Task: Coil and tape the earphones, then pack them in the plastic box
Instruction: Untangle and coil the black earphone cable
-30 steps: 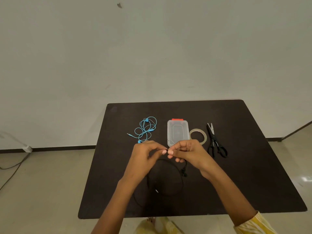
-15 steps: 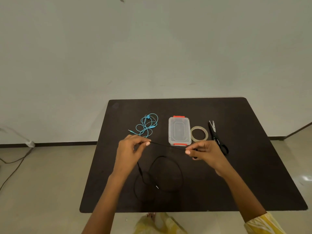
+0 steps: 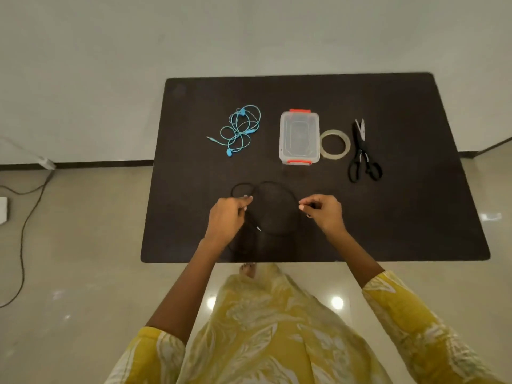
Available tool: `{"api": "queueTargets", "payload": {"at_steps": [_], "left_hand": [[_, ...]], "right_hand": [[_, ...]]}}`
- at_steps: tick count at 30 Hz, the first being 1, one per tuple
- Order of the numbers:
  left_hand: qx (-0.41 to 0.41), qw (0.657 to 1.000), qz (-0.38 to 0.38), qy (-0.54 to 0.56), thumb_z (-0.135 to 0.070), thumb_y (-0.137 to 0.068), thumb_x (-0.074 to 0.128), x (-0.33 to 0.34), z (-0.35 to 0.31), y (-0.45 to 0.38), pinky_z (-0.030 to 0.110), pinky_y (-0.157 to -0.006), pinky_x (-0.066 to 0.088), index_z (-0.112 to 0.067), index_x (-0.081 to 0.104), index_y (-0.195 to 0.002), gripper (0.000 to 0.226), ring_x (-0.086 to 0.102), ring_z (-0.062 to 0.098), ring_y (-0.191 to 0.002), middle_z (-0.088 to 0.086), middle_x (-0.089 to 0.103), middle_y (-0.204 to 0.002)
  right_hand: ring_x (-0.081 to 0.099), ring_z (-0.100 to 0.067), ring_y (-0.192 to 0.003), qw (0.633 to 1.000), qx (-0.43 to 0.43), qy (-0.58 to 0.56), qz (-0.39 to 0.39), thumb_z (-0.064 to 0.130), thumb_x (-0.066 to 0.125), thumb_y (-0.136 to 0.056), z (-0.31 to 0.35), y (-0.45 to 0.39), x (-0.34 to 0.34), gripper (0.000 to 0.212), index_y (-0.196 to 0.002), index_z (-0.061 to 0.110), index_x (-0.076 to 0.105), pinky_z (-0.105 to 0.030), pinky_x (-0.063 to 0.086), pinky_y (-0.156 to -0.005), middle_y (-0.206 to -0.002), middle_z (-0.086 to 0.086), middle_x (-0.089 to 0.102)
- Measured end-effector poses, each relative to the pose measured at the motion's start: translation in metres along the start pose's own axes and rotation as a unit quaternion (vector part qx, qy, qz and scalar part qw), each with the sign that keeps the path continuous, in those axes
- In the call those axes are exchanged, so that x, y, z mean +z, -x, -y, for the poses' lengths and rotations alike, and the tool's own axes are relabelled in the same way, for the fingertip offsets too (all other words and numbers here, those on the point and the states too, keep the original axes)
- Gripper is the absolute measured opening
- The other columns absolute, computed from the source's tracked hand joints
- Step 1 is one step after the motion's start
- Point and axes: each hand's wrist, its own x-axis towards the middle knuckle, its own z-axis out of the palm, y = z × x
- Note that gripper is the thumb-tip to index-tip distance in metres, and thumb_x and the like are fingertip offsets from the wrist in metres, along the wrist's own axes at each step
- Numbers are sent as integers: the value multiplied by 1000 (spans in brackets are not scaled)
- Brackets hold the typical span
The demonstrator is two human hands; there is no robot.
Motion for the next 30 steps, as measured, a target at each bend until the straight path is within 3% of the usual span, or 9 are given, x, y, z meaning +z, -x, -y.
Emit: {"api": "queueTargets", "payload": {"at_steps": [5, 11, 14, 19, 24, 30], "left_hand": [[-39, 998, -11, 56, -12, -92, 57, 19, 3, 12, 28, -81, 50, -14, 67, -117, 27, 66, 23, -93, 8, 71, -107], [-65, 991, -27, 110, -13, -91, 60, 26, 3, 18, 27, -77, 52, -12, 71, -108, 20, 63, 13, -74, 2, 70, -81], [-68, 989, -26, 125, -13, -91, 60, 26, 5, 17, 29, -82, 54, -11, 71, -107, 20, 66, 16, -83, 5, 73, -92], [-70, 989, -24, 129, -10, -91, 59, 24, 11, 16, 27, -87, 52, -8, 70, -107, 19, 66, 18, -94, 8, 73, -102], [-83, 988, -28, 128, -9, -92, 59, 23, 16, 19, 28, -89, 52, -5, 70, -107, 20, 66, 21, -96, 11, 72, -104], [-99, 986, -18, 130, -9, -92, 58, 21, 21, 25, 22, -88, 49, -8, 69, -109, 20, 65, 16, -96, 8, 71, -106]], "right_hand": [[65, -20, -96, 997, -22, 69, 2, 12, 70, -83, -19, 3, 16, 18, -100, 6, 71, -26, 50, -84, -102, -10, 71], [66, -20, -91, 977, -32, 205, -52, 20, 62, -90, -16, 4, 24, 16, -104, 16, 70, -29, 50, -71, -106, -2, 70], [64, -22, -96, 968, -79, 228, -72, 15, 59, -90, -12, 5, 29, 15, -101, 12, 70, -28, 49, -73, -108, -6, 69], [62, -21, -97, 961, -135, 239, 24, 18, 58, -92, -9, 11, 54, 17, -104, 12, 68, -27, 48, -79, -108, -8, 66], [58, -25, -109, 949, -152, 264, 78, 14, 52, -94, 0, 4, 83, 28, -119, 12, 62, -32, 50, -87, -124, -9, 59], [38, -25, -133, 885, -207, 373, 185, -3, 61, -81, 24, -20, 109, 73, -144, 22, 34, -37, 52, -92, -156, 2, 23]]}}
